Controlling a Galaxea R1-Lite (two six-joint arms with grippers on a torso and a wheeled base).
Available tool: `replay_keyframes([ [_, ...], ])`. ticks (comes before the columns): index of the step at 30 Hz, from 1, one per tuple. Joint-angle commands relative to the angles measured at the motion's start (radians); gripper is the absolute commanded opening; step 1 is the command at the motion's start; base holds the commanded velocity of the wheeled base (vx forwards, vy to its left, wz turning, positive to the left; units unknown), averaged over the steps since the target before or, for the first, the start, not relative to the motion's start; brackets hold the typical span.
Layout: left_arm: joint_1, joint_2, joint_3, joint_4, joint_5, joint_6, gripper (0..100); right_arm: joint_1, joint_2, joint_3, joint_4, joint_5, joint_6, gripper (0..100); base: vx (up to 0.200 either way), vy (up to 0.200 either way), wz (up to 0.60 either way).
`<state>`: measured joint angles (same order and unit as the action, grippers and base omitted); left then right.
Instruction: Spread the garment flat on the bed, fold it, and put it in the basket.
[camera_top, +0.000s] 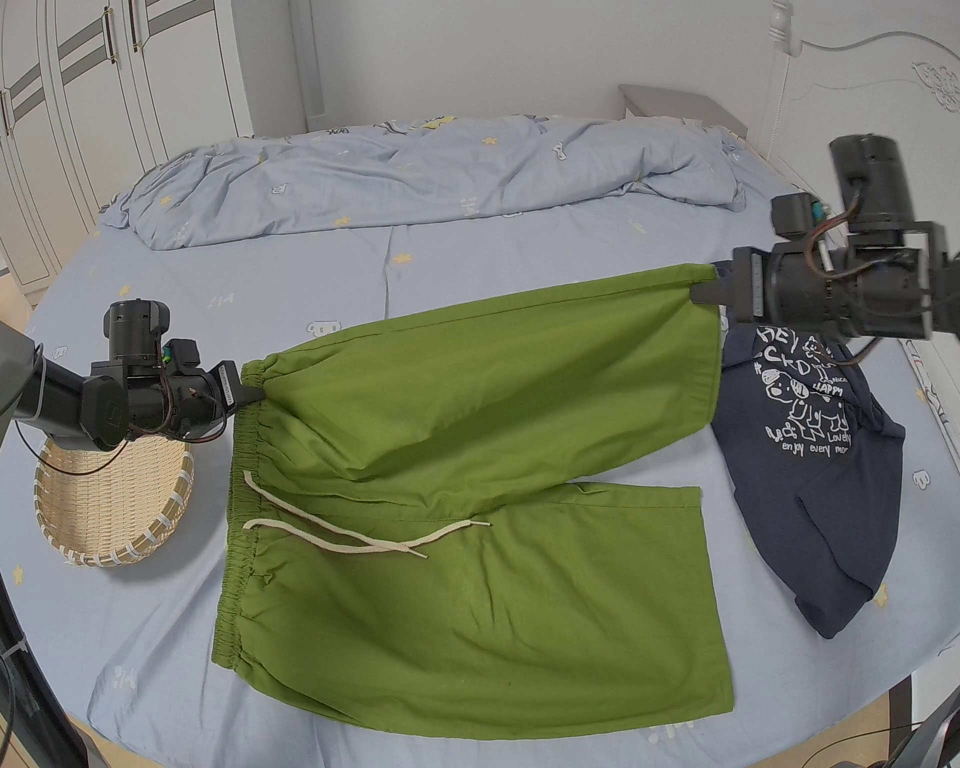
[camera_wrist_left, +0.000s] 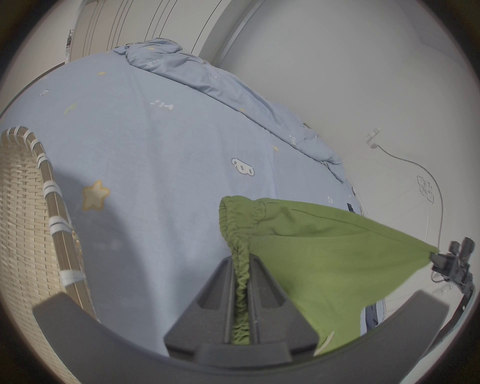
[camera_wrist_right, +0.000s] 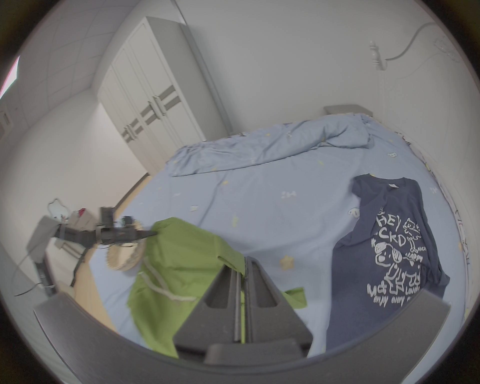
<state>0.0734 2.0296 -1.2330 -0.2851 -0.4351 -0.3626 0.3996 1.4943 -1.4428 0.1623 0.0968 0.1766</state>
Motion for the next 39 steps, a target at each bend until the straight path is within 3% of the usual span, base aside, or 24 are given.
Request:
replay_keyframes([
  [1,-0.007,-0.045,0.026,0.0,-0.004,-0.003,0,0.139,-0.353,0.094,0.181,0.021,0.044,0,0.0,0.0,0.0],
  [5,-0.009,-0.052,0.03,0.0,-0.004,-0.003,0,0.14,-0.388,0.104,0.23,0.034,0.046,0,0.0,0.0,0.0],
  [6,-0.009,-0.054,0.03,0.0,-0.004,-0.003,0,0.137,-0.404,0.114,0.256,0.078,0.052,0,0.0,0.0,0.0],
  [8,-0.007,-0.06,0.036,0.0,-0.004,-0.003,0,0.136,-0.404,0.133,0.27,0.103,0.077,0,0.0,0.0,0.0],
  [12,-0.009,-0.071,0.044,0.0,-0.004,-0.003,0,0.13,-0.399,0.2,0.263,0.104,0.098,0,0.0,0.0,0.0],
  [22,-0.009,-0.069,0.047,0.0,-0.005,0.001,0,0.044,-0.22,0.328,0.02,0.112,0.092,0,0.0,0.0,0.0],
  [31,-0.009,-0.058,0.041,0.0,-0.005,-0.003,0,-0.09,0.037,0.245,-0.216,0.13,0.063,0,0.0,0.0,0.0],
  [35,-0.007,-0.057,0.04,0.0,-0.005,-0.003,0,-0.122,0.115,0.185,-0.245,0.13,0.038,0,0.0,0.0,0.0],
  [39,-0.001,-0.051,0.038,-0.002,-0.005,0.002,0,-0.153,0.253,0.01,-0.259,0.129,0.015,0,0.0,0.0,0.0],
])
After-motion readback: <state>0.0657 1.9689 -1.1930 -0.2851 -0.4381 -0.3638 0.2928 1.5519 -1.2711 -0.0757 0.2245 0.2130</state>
